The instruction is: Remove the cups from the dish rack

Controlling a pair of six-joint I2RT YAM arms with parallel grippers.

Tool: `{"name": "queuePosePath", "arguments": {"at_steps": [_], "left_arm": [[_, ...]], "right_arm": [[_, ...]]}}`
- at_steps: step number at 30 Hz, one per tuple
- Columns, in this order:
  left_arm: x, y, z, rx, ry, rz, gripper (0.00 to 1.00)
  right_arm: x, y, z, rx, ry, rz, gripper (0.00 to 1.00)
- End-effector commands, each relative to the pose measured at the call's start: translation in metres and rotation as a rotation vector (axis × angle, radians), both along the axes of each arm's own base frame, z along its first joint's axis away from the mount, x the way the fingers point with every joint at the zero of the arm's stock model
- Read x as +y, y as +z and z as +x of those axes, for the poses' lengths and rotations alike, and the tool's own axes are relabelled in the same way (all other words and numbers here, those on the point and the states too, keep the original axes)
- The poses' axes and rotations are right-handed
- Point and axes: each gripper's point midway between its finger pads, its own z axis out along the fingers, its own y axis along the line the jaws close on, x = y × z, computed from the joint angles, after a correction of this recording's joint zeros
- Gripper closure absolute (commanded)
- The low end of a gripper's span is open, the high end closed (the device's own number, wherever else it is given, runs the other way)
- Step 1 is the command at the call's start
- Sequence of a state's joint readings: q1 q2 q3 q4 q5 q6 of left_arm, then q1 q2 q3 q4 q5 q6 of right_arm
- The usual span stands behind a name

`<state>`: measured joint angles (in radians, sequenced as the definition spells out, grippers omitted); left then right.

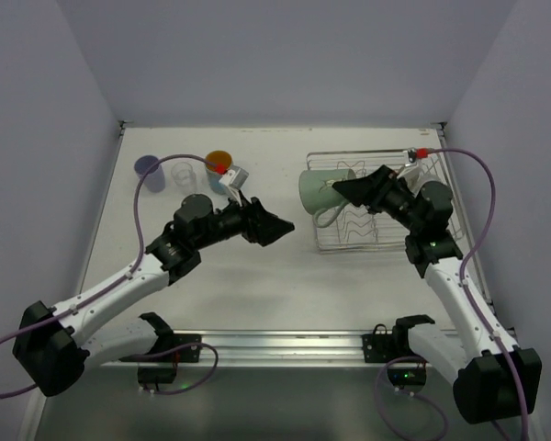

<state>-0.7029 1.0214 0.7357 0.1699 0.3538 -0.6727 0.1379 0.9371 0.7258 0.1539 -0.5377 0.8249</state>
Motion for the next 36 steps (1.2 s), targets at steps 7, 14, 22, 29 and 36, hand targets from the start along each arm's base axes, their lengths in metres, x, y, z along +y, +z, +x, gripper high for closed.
{"name": "queuePosePath", "arguments": {"at_steps": [7,14,22,29,36], "left_arm": [[-0.048,0.04,0.012,0.037,-0.147,-0.213,0.22],[-0.051,0.051,0.02,-0.002,-0.128,-0.255,0.28],[-0.053,0.061,0.018,-0.01,-0.152,-0.32,0.6],[-0.04,0.068,0.022,-0.054,-0.071,-0.308,1.0],[-0.022,0.074,0.026,-0.122,0.019,-0.223,1.0]], "right_arm": [[0.032,0.047,-0.04,-0.213,0.272,0.202,0.72],[0.037,0.035,-0.049,-0.191,0.318,0.22,0.72],[0.047,0.026,-0.051,-0.169,0.353,0.258,0.72],[0.055,0.009,-0.047,-0.114,0.367,0.268,0.52],[0.056,0.001,-0.043,-0.087,0.357,0.261,0.01]]}}
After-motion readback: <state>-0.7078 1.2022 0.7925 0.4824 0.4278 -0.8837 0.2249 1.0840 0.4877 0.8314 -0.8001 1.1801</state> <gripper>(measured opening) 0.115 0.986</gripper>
